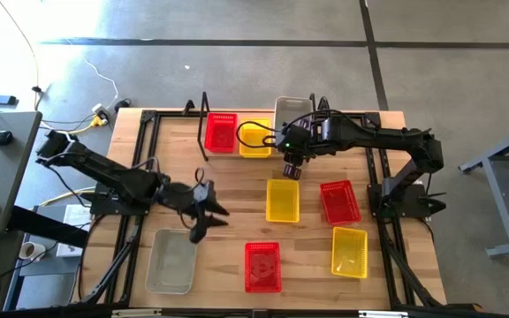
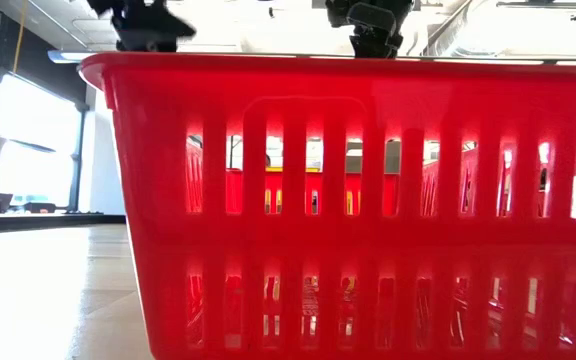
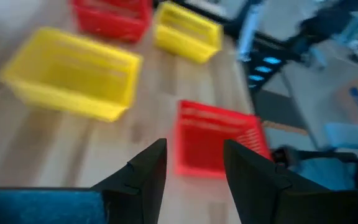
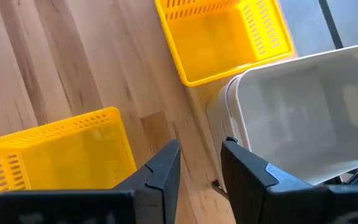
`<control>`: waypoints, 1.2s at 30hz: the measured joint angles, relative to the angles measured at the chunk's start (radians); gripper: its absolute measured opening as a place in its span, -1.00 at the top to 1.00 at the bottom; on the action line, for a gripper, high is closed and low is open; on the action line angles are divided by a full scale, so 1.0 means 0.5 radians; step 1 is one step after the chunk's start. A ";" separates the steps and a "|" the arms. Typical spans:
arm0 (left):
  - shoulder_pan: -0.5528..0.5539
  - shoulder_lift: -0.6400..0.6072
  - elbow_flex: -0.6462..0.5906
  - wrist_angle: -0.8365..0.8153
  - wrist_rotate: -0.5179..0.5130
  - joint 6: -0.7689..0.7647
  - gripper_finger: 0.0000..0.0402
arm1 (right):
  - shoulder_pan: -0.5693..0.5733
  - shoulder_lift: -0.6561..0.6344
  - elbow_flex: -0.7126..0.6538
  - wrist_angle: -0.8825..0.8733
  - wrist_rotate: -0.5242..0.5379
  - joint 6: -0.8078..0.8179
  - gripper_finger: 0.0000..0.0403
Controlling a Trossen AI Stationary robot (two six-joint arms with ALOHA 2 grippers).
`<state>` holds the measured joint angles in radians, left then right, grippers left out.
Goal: Stack baskets on shelf by color
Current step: Stack the bottom red bin on the red bin on the shelf
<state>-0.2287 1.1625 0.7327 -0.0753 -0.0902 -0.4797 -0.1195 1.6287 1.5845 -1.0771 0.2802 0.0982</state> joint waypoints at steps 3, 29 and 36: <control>-0.110 0.086 0.043 0.038 -0.032 0.001 0.27 | 0.031 0.000 0.000 0.000 0.002 0.052 0.49; -0.742 1.134 0.957 -0.174 -0.538 0.151 0.27 | 0.250 0.001 -0.002 0.016 0.000 0.491 0.49; -0.793 1.412 1.166 -0.172 -0.591 0.232 0.27 | 0.286 0.001 -0.003 0.026 0.009 0.584 0.49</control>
<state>-0.6250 1.8684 1.3156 -0.1614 -0.3859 -0.3638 0.0233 1.6291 1.5829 -1.0641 0.2847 0.3904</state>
